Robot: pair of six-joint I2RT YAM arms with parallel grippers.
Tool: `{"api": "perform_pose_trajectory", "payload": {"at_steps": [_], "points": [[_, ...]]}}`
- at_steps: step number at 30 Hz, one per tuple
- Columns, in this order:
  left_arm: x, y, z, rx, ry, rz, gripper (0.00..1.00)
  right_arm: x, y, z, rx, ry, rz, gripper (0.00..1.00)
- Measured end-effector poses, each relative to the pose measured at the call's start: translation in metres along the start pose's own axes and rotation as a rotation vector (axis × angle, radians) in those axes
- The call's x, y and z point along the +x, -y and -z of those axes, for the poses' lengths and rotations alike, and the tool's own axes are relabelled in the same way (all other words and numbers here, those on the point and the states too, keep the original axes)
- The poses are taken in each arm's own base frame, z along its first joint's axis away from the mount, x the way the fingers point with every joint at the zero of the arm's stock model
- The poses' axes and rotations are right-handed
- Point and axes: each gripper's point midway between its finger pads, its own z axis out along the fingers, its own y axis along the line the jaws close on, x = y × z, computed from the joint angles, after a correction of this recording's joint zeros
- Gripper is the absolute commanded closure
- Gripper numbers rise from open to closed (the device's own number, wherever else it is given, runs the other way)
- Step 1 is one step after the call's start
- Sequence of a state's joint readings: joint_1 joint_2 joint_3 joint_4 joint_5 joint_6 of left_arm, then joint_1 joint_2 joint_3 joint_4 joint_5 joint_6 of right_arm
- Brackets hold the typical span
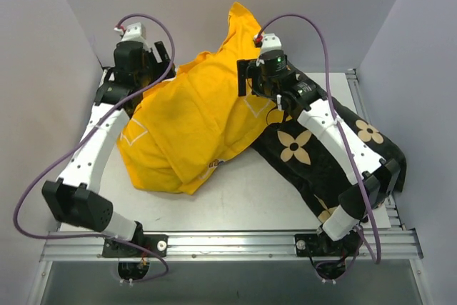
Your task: Remove the pillowcase from the pillow
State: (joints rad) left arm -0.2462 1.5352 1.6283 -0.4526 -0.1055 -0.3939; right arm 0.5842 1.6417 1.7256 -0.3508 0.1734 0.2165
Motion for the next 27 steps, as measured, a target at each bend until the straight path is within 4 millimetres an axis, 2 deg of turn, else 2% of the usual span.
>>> {"api": "perform_pose_trajectory", "payload": {"at_steps": [4, 7, 12, 15, 17, 22, 24, 27], "points": [[-0.019, -0.015, 0.045, -0.067, 0.096, 0.073, 0.15, 0.001, -0.035, 0.023, -0.070, 0.017, 0.083, 0.09], [-0.014, -0.030, 0.078, -0.105, 0.140, 0.143, 0.16, 0.008, -0.077, 0.041, -0.166, 0.029, 0.165, 0.08], [0.027, -0.055, 0.109, -0.165, 0.113, 0.228, 0.18, 0.050, -0.154, 0.065, -0.337, 0.006, 0.352, 0.07], [0.063, -0.075, 0.118, -0.225, 0.058, 0.261, 0.20, 0.081, -0.199, 0.073, -0.425, -0.013, 0.462, 0.07], [0.089, -0.089, 0.123, -0.269, 0.015, 0.275, 0.20, 0.102, -0.220, 0.074, -0.464, -0.029, 0.522, 0.07], [0.138, -0.118, 0.137, -0.356, -0.059, 0.302, 0.20, 0.150, -0.250, 0.073, -0.510, -0.085, 0.632, 0.06], [0.151, -0.127, 0.143, -0.378, -0.074, 0.312, 0.20, 0.163, -0.258, 0.071, -0.506, -0.093, 0.665, 0.06], [0.160, -0.132, 0.146, -0.389, -0.082, 0.328, 0.21, 0.182, -0.265, 0.061, -0.465, -0.101, 0.706, 0.07]]}}
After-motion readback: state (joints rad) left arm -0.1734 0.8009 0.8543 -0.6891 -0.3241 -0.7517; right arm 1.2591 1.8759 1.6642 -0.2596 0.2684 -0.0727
